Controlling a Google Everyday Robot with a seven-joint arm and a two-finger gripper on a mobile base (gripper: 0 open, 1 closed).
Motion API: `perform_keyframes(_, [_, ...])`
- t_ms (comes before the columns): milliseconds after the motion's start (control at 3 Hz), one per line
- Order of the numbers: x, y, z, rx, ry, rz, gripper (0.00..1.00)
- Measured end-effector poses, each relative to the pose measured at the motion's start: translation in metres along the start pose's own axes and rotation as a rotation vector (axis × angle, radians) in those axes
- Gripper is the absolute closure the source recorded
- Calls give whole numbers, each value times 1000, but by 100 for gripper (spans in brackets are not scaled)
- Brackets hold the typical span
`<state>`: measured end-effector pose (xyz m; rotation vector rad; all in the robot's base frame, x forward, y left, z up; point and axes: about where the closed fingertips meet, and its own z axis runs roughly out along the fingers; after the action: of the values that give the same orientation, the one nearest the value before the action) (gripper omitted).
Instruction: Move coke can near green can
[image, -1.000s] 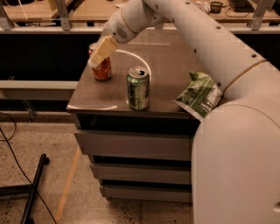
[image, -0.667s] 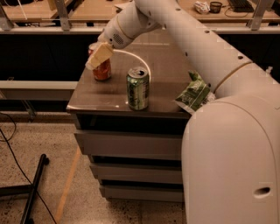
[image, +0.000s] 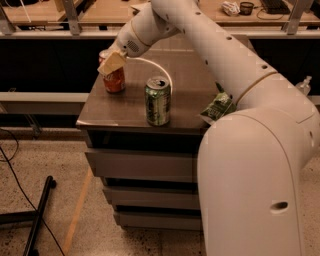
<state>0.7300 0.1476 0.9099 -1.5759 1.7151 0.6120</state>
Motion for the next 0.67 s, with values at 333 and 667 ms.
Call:
perform_keyframes(333, [1, -8, -17, 18, 1, 1, 98])
perform_keyframes(667, [-1, -22, -79, 96, 21, -17, 100])
